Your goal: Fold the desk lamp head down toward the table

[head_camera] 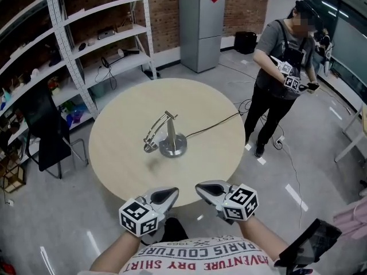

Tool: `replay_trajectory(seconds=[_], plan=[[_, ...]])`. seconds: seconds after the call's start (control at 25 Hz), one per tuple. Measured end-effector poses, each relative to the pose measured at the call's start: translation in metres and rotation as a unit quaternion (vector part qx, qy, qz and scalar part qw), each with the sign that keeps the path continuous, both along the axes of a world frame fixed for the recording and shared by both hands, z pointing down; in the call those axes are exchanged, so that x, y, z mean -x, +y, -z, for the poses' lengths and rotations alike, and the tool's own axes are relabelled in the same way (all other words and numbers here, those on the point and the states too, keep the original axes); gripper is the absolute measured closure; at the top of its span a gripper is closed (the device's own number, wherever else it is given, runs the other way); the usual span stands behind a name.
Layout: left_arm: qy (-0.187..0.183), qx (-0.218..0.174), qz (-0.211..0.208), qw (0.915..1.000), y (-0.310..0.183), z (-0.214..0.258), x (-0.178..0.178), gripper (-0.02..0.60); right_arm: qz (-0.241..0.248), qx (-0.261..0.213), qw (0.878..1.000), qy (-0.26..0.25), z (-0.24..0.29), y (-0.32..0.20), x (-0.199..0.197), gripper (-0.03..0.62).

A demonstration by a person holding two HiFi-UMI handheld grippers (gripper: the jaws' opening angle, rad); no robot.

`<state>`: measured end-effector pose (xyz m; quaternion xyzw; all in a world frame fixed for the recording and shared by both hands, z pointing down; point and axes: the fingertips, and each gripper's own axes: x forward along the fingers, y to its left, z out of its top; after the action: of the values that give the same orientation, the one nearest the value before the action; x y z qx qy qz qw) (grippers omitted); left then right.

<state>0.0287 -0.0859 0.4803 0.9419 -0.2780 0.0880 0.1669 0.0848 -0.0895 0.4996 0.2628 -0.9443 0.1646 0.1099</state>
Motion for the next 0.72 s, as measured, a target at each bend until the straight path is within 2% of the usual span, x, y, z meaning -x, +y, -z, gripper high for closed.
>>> replay_trajectory(seconds=[0.16, 0.56, 0.72], plan=[[-0.014, -0.012, -0.01, 0.9998, 0.024, -0.001, -0.013, 0.58, -0.007, 0.002, 1.0, -0.001, -0.001, 0.025, -0.013, 0.592], [-0.038, -0.032, 0.0, 0.9988, 0.05, 0.005, -0.023, 0.58, 0.013, -0.007, 1.0, -0.005, 0.006, 0.059, -0.016, 0.592], [-0.036, -0.031, 0.002, 0.9989, 0.057, 0.004, -0.022, 0.58, 0.015, -0.003, 1.0, -0.011, 0.007, 0.062, -0.013, 0.592]])
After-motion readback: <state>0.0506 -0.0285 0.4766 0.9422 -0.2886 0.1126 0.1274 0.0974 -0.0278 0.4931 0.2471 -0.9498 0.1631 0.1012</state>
